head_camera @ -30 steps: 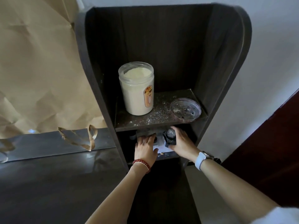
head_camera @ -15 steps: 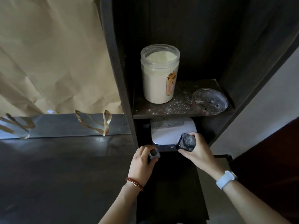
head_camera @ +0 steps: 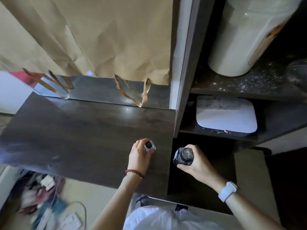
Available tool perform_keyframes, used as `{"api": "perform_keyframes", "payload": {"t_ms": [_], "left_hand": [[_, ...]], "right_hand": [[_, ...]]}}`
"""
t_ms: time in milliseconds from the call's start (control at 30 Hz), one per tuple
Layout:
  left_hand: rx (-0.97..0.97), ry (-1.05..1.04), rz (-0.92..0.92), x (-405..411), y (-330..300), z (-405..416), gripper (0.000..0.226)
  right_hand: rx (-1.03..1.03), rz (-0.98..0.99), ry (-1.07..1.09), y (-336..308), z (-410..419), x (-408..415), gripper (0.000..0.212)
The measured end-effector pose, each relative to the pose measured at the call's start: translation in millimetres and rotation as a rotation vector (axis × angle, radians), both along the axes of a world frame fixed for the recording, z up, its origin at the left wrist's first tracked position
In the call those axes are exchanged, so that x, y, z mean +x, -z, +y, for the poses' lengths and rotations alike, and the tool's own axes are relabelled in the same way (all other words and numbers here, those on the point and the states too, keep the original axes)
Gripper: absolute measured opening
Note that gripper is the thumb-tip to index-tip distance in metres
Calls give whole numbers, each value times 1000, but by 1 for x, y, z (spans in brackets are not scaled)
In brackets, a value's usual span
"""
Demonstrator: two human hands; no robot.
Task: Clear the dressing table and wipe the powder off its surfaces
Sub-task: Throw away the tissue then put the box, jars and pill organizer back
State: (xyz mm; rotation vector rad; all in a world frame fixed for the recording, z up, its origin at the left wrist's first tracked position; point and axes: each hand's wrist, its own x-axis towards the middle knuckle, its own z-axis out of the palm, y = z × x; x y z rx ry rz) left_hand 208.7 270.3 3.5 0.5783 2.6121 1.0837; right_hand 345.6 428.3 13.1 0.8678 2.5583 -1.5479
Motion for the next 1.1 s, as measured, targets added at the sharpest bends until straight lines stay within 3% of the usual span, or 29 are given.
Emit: {"api": "perform_keyframes", "payload": {"t_ms": [400, 667, 867, 1100], "left_hand": [[-83, 578, -3, -118, 31, 115, 30], [-134, 655, 85, -127, 34, 121, 53], [-27, 474, 128, -117, 14, 51, 47], [-112, 69, 122, -125, 5, -139, 30]], "right_hand": [[23, -122, 481, -1, -69, -41, 55], [53, -105, 611, -3, -94, -44, 58], [39, -70, 529, -1, -108, -59, 59], [11, 41, 231, 1, -164, -130, 52]]}}
